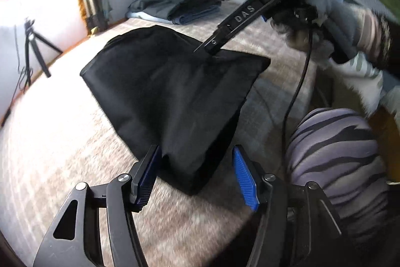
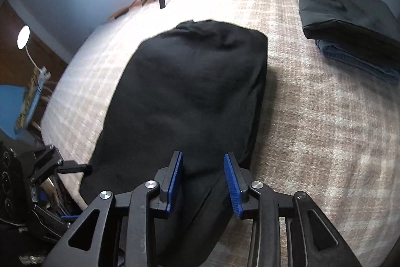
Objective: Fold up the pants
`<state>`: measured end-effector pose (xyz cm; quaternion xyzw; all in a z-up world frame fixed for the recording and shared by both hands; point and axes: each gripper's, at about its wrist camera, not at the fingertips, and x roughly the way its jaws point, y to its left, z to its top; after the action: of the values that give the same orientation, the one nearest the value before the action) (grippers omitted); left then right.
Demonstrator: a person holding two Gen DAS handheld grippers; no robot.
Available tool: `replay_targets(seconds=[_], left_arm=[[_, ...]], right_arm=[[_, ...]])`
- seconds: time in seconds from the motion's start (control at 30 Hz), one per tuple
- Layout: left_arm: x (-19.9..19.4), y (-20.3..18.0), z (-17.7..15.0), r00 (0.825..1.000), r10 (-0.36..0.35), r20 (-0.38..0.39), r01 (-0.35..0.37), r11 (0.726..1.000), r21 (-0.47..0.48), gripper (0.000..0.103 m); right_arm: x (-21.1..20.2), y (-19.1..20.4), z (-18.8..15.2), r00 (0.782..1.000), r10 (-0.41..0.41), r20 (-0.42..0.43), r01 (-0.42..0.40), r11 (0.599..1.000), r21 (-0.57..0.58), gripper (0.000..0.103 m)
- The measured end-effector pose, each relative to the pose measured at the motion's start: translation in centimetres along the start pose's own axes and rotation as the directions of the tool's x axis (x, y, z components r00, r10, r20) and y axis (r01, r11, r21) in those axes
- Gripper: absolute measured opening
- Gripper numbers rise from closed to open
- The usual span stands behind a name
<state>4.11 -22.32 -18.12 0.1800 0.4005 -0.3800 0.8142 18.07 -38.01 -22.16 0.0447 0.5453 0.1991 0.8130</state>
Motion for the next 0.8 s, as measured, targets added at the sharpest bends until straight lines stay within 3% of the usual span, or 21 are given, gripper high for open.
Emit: replay_targets(seconds=[0.03, 0.1, 0.13, 0.17, 0.33, 0.5, 0.7, 0.8], left_arm=[[-0.6, 0.4, 0.0, 1.0, -0.009, 0.006, 0.009, 1.0, -0.02, 0.058], [-1.8, 1.6, 0.2, 0.999, -0.018, 0.03, 0.02, 0.998, -0.068, 0.058], [-2.2, 2.6, 0.4, 0.999, -0.02, 0.039, 0.024, 0.995, -0.099, 0.058], [-2.5, 3.4, 0.6, 0.999, -0.023, 0.045, 0.028, 0.992, -0.127, 0.058], [-1.9, 9.3, 2.0, 0.997, -0.045, 0.065, 0.064, 0.944, -0.325, 0.059], [1.2, 13.5, 2.8, 0.992, -0.114, 0.045, 0.122, 0.865, -0.487, 0.059], [4.6, 15.5, 2.2, 0.981, -0.193, 0.019, 0.167, 0.793, -0.586, 0.059], [5.8, 15.6, 2.0, 0.977, -0.212, 0.008, 0.175, 0.782, -0.598, 0.059]], right_arm=[[-0.3, -0.3, -0.1, 1.0, 0.018, 0.016, -0.018, 1.0, 0.017, 0.041], [-1.0, -1.2, 0.1, 0.997, 0.046, 0.06, -0.049, 0.997, 0.056, 0.061], [-1.3, -1.5, 0.2, 0.996, 0.04, 0.079, -0.045, 0.997, 0.069, 0.079], [-1.6, -1.9, 0.2, 0.994, 0.032, 0.103, -0.04, 0.996, 0.081, 0.083], [-1.7, -4.3, 1.0, 0.985, 0.103, 0.142, -0.125, 0.98, 0.155, 0.083], [-0.1, -5.9, 1.9, 0.968, 0.213, 0.136, -0.237, 0.95, 0.202, 0.082], [2.2, -6.7, 1.9, 0.95, 0.299, 0.091, -0.311, 0.928, 0.203, 0.077], [2.5, -7.0, 1.8, 0.93, 0.35, 0.111, -0.365, 0.912, 0.185, 0.077]])
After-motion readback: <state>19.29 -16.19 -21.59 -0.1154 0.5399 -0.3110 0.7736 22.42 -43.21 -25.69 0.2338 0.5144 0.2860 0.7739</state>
